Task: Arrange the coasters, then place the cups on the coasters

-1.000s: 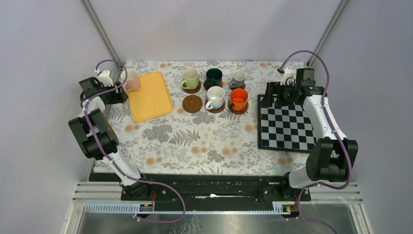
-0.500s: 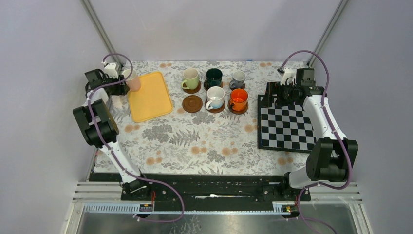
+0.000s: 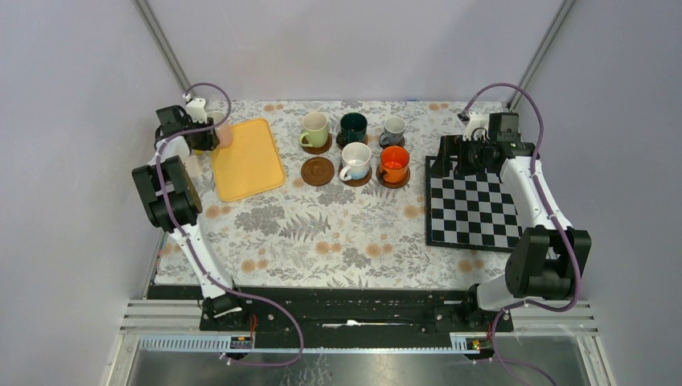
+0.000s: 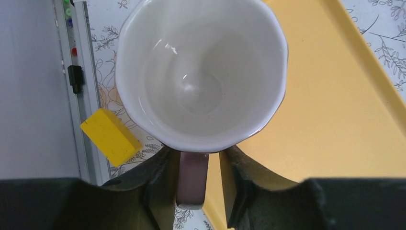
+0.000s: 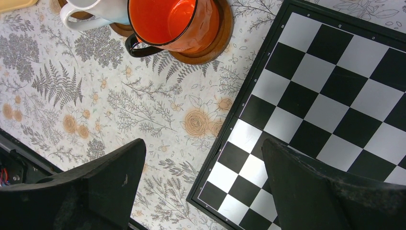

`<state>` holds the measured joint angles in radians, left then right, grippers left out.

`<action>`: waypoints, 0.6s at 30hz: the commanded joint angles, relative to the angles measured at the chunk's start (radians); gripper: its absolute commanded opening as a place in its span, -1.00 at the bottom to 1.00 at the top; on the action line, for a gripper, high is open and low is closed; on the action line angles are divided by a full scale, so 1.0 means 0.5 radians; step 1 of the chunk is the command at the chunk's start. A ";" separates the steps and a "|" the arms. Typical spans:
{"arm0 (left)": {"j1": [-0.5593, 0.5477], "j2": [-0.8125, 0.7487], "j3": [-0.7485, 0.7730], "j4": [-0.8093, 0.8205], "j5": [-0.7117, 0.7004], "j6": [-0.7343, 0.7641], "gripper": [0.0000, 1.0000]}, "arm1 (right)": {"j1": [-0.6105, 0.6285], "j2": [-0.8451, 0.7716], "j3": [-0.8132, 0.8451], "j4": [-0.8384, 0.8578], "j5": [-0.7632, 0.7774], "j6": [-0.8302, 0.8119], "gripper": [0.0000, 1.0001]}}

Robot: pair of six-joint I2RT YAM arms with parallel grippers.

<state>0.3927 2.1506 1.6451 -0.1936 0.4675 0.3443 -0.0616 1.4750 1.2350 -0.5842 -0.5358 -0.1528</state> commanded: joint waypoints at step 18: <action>-0.040 -0.304 -0.259 0.175 -0.028 -0.153 -1.00 | -0.003 -0.004 0.002 0.041 -0.013 -0.014 0.97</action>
<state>0.3740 2.1197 1.5715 -0.1734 0.4187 0.3058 -0.0616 1.4796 1.2350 -0.5819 -0.5354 -0.1528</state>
